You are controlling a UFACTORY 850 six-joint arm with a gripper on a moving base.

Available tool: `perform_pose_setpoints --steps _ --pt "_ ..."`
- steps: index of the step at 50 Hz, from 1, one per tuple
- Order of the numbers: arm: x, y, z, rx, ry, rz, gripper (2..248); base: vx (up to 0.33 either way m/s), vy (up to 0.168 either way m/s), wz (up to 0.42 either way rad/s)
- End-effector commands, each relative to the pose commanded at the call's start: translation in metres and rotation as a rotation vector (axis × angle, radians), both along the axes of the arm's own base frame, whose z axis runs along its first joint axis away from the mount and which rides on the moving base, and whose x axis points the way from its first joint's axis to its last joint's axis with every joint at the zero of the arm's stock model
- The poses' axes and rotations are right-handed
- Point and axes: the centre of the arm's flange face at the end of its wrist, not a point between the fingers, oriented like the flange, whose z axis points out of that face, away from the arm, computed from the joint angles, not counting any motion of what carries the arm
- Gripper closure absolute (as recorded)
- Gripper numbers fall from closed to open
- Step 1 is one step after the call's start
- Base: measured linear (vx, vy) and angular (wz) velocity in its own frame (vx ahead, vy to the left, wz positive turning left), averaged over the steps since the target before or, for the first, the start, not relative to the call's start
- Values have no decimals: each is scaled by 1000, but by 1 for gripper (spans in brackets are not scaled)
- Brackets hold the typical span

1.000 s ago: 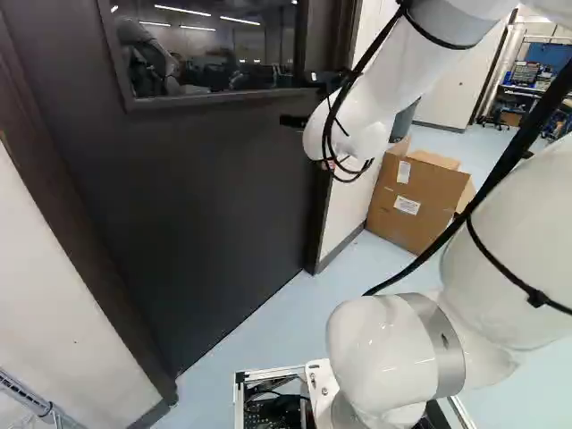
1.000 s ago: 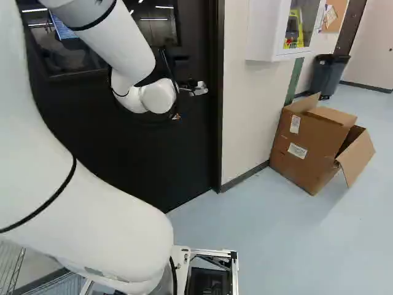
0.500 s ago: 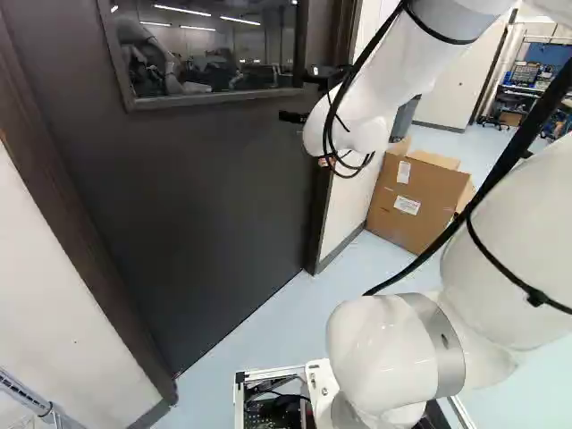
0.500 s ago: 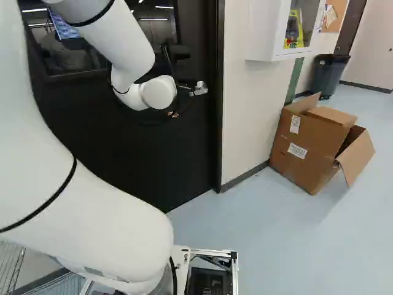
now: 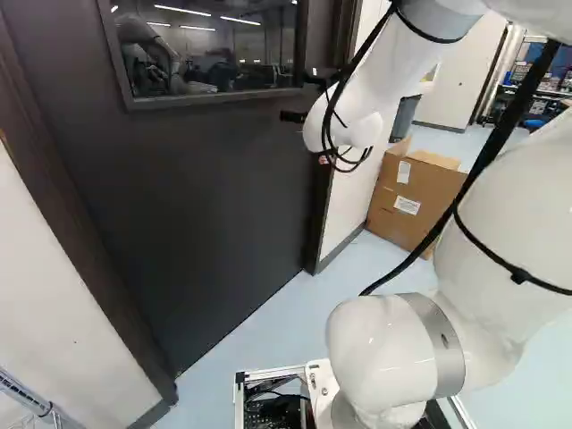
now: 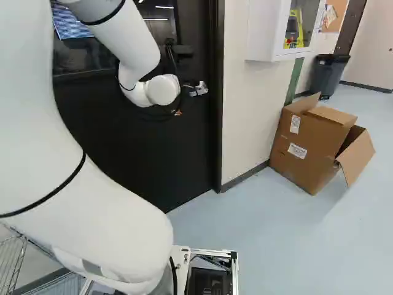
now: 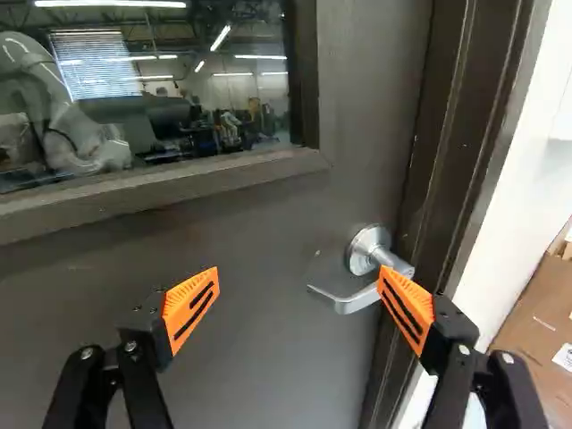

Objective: Open the door and move inside

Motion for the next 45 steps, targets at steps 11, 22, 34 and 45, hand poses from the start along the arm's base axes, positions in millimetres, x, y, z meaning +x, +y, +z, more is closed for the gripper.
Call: perform_pose_setpoints --steps 11,22,34,45 --pt "10 -4 -3 -18 38 -5 3 0 0 0" --pt "21 -7 -5 -32 60 -6 3 0 0 0" --pt "36 -6 -5 -33 62 -2 3 0 0 0" --pt "53 -1 -5 -34 61 11 3 0 0 0"
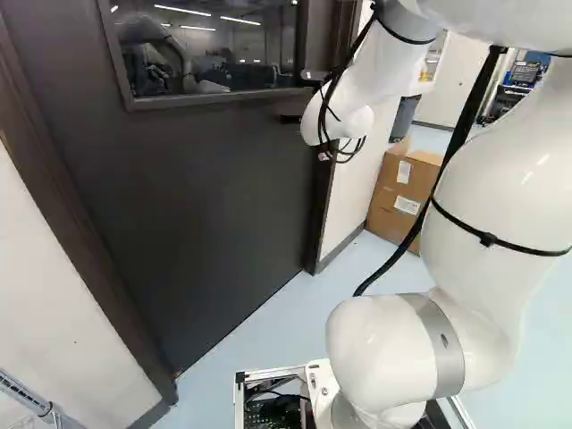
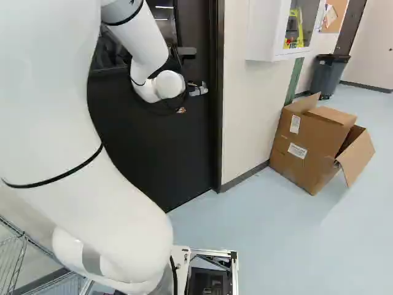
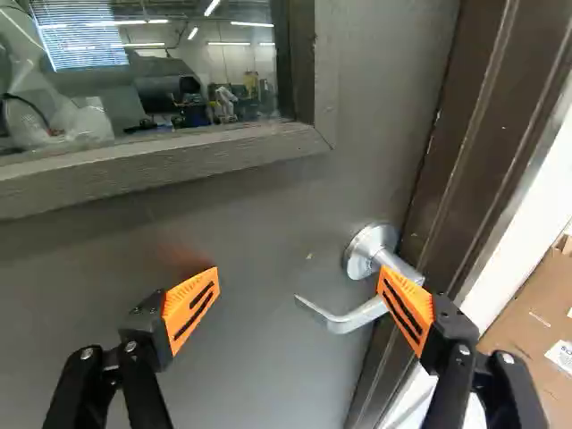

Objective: Open the door and move inside

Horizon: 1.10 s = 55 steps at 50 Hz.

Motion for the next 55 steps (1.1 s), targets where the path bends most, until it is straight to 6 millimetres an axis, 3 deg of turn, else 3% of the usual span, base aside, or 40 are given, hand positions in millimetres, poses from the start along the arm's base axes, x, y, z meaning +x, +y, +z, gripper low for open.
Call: perform_pose_setpoints --steps 13,55 --pt "8 3 -6 1 11 6 3 0 0 0" --pt "26 5 -52 5 98 11 3 0 0 0"
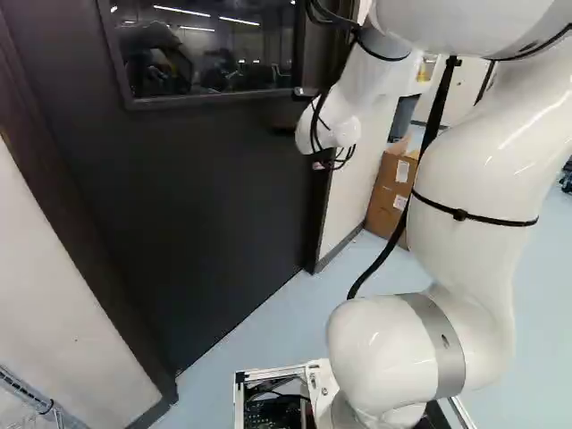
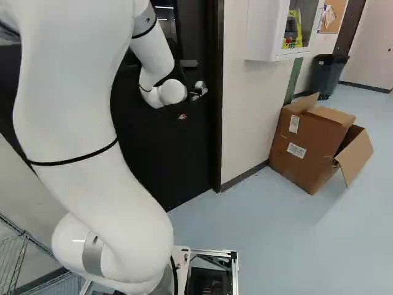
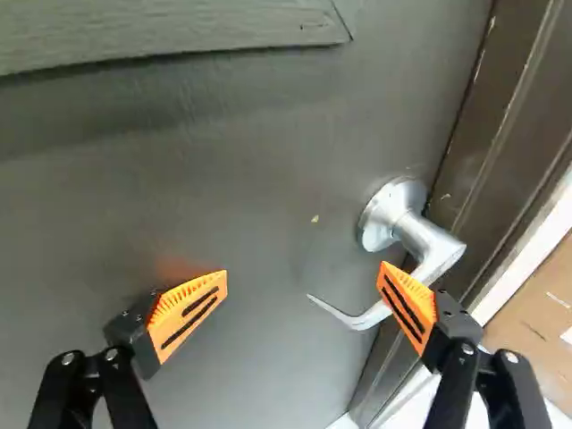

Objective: Open the door and move inside

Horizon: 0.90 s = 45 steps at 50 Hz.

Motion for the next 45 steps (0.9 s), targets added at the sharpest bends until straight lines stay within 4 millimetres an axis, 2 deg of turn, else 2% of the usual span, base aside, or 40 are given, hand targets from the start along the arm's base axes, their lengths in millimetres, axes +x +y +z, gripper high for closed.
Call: perform_pose_setpoints --steps 45 --pt "7 0 -51 4 94 0 3 0 0 0"
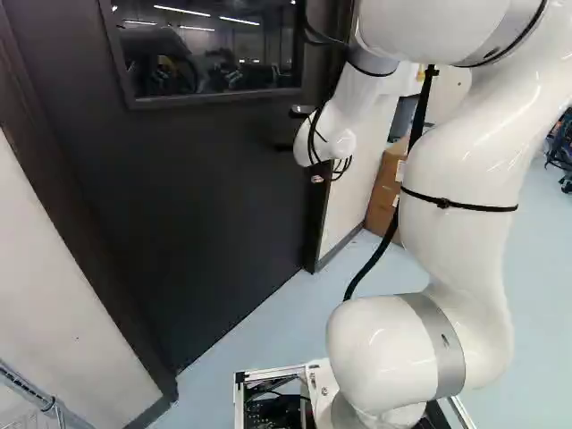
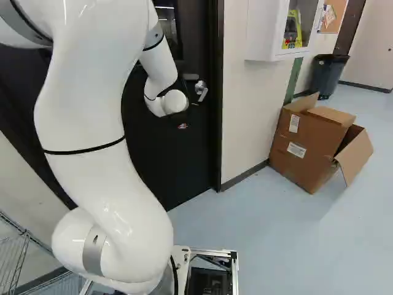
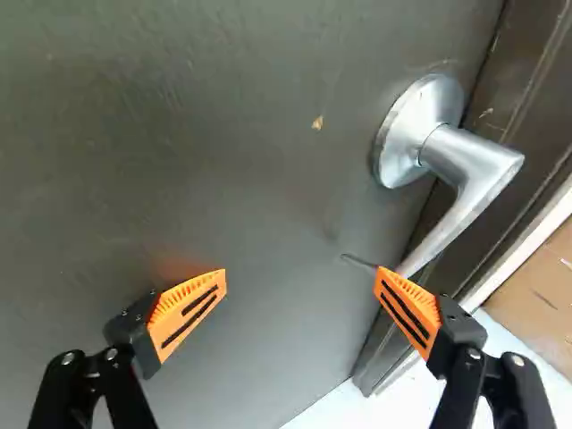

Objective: Open the door and move inside

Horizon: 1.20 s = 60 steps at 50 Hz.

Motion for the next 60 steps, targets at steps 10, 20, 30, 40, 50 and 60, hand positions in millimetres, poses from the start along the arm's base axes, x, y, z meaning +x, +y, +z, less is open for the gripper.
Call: perform_pose_setpoints --steps 10,20,30,40,50,60 --pt "2 0 -11 1 21 0 3 0 0 0" --pt "3 0 -21 2 38 0 3 0 0 0" --pt "3 0 -21 2 37 0 3 0 0 0" --pt "-1 -1 -11 1 21 -1 3 0 0 0" --pt "-18 -6 1 0 6 -13 3 0 0 0" --pt "-38 -14 13 -1 -10 -31 3 0 0 0"
